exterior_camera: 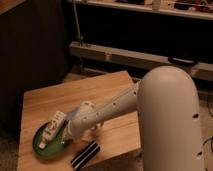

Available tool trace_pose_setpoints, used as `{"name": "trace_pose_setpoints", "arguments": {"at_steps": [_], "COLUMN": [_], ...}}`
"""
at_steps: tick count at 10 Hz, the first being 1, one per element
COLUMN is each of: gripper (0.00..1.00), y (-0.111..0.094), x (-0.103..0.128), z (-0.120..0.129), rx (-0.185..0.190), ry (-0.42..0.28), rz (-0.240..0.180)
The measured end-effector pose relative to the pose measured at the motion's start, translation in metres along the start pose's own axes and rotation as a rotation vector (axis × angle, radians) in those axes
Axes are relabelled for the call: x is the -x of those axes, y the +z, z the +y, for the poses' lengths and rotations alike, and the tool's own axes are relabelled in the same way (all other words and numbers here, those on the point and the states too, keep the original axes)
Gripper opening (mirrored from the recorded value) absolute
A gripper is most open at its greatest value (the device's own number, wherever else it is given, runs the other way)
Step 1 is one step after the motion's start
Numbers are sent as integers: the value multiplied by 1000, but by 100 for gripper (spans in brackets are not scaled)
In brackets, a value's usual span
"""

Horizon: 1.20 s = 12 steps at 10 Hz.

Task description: Pick up the ceramic bowl

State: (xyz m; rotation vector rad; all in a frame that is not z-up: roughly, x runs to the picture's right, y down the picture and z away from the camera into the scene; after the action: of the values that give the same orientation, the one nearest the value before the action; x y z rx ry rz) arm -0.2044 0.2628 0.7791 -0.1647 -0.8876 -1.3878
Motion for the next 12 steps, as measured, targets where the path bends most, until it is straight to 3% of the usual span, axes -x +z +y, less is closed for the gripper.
{"name": "trace_pose_setpoints", "arguments": {"at_steps": [3, 6, 7, 9, 12], "gripper": [48, 20, 10, 0, 0], "y": [2, 3, 3, 2, -5], "x": [-2, -2, -4, -9, -9], "z": [3, 2, 2, 2, 2], "rx": [-9, -7, -25, -70, -119], "ry": [18, 11, 25, 56, 71], "rz": [2, 3, 3, 3, 8]}}
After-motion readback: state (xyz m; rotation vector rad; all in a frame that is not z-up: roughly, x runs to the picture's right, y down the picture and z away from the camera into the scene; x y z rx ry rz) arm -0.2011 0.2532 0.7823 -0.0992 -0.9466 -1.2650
